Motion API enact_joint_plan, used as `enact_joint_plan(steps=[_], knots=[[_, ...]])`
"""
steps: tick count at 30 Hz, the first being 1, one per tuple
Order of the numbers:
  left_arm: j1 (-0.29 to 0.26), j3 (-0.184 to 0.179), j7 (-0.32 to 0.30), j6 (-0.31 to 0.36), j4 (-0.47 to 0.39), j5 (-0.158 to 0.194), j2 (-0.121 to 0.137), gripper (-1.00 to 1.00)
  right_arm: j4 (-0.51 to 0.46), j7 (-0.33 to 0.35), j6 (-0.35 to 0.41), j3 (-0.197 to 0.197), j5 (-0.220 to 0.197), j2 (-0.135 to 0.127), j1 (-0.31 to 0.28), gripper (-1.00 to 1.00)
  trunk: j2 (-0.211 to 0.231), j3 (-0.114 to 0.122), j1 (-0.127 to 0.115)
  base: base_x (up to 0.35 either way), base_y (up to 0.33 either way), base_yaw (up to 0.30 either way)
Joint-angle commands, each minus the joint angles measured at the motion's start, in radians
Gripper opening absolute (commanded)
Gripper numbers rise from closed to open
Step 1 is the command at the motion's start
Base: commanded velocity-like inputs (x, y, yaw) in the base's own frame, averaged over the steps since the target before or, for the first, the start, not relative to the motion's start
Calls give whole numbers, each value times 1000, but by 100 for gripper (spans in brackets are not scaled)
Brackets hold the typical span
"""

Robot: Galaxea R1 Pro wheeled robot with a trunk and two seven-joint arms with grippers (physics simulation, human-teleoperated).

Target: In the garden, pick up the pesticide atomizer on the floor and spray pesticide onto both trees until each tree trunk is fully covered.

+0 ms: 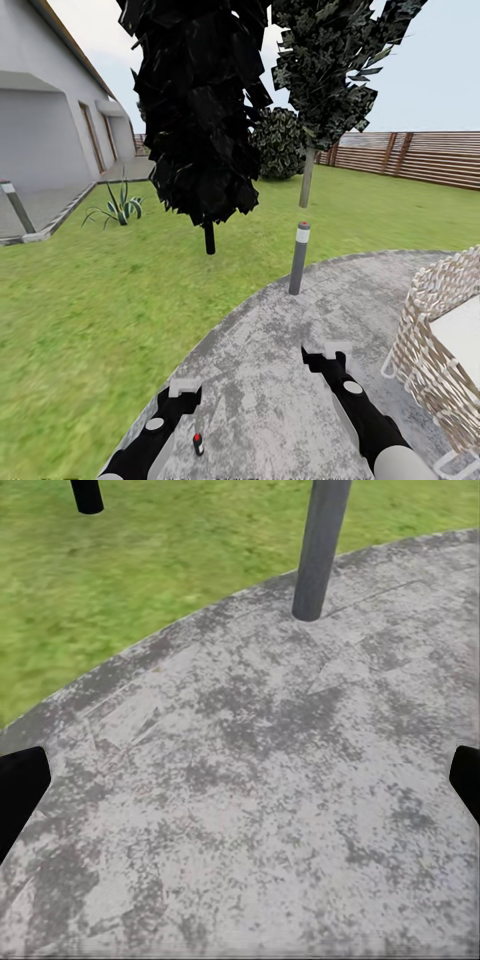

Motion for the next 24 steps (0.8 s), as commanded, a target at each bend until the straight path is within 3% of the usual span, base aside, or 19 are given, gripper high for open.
enact_joint_plan(steps=[1, 16, 24], knots=[[0, 0, 0, 0, 0, 0, 0, 100, 0, 0, 0, 0, 0, 0, 0, 100, 0, -2, 0, -74, 20, 0], [-3, -5, -1, -1, -14, 0, 0, 100, 0, 0, 0, 1, 0, 0, 0, 100, 0, -25, 0, -12, 3, 0], [-11, -1, 1, -3, -16, 1, 1, 100, 0, 0, 0, 2, 0, 0, 0, 100, -56, -63, 31, 0, 0, 0]])
